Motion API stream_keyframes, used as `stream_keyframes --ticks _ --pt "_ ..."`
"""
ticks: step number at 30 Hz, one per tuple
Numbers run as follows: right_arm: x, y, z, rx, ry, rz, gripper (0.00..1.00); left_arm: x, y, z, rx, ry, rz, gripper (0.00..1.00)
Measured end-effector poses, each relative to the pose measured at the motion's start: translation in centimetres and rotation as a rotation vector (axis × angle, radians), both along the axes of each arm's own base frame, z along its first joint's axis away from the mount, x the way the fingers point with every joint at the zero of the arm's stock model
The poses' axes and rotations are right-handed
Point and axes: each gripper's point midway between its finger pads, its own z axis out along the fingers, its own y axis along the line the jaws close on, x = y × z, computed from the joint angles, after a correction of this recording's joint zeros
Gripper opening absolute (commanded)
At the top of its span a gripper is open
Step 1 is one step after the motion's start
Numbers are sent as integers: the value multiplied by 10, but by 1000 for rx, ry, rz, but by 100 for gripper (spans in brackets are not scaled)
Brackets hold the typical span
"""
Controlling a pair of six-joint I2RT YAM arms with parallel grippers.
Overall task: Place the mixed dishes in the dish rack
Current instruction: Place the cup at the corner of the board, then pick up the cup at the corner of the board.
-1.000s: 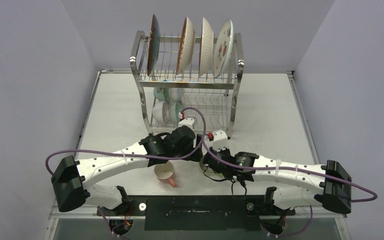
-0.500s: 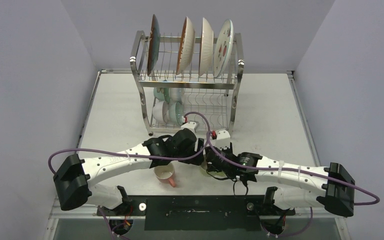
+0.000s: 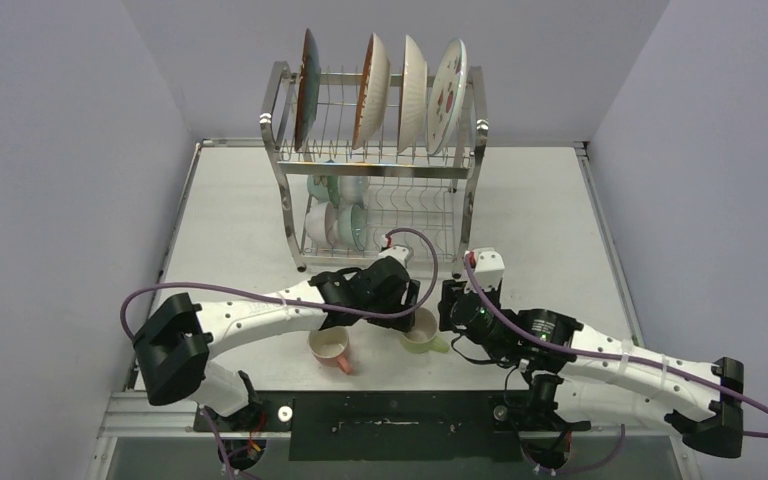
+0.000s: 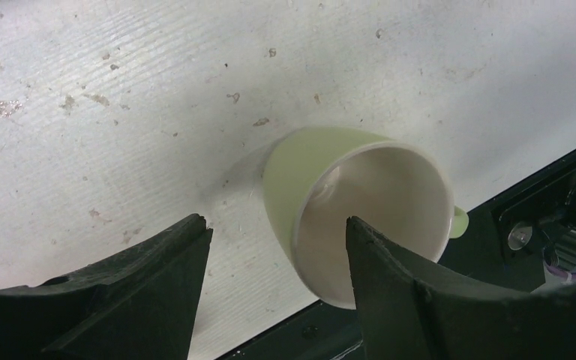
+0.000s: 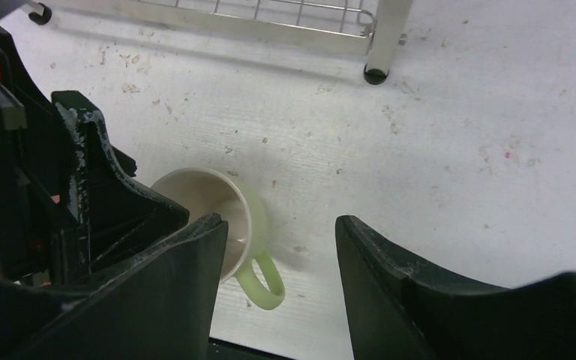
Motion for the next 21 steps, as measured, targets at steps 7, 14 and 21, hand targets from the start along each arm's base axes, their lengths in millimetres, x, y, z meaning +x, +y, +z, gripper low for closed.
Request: stream_keyframes --ticks 7,14,21 --pt "0 -19 15 22 -45 -34 55 7 -15 -5 19 4 -20 45" --pt "-2 -31 11 11 -55 -51 55 5 -17 -11 31 22 -32 30" --pt "-3 -38 11 4 -61 -61 54 3 -17 -22 56 50 -41 3"
